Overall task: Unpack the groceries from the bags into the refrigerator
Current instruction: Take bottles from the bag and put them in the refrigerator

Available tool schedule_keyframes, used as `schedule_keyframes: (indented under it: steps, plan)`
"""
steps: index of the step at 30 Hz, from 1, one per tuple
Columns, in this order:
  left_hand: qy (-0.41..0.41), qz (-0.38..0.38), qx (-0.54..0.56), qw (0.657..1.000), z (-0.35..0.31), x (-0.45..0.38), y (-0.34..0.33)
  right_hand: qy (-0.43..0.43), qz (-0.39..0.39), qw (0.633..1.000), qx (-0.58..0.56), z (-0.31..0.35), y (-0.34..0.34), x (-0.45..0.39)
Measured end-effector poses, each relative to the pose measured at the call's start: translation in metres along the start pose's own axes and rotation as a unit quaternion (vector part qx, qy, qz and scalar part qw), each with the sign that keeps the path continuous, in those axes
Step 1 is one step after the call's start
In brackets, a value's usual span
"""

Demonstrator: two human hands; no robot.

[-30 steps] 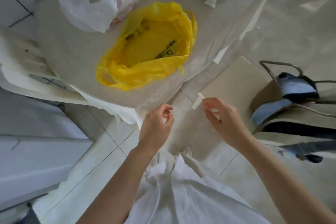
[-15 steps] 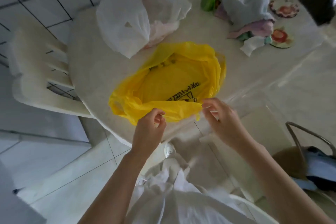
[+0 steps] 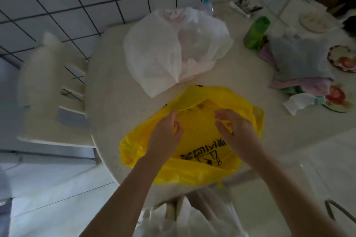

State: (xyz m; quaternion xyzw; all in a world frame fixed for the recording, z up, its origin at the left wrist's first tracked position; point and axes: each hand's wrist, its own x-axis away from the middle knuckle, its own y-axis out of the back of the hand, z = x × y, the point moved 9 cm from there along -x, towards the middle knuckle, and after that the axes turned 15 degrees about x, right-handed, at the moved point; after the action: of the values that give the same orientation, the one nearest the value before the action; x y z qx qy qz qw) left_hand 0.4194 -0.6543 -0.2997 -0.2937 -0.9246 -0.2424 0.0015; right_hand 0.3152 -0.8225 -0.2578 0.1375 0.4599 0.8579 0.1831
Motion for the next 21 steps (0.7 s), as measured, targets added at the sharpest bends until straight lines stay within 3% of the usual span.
schedule_keyframes:
  steps: [8, 17, 21]
  plan:
    - [-0.054, 0.011, -0.122, 0.991, -0.027, -0.086, -0.011, 0.067, 0.055, 0.996, 0.024, -0.011, 0.002, -0.105]
    - [-0.216, 0.039, -0.358, 0.908, -0.057, -0.184, -0.036, 0.16, 0.048, 0.981, 0.104, -0.005, 0.018, -0.234]
    - [-0.184, 0.083, -0.463, 0.863, -0.039, -0.229, -0.03, 0.204, 0.066, 0.967, 0.138, 0.01, 0.009, -0.28]
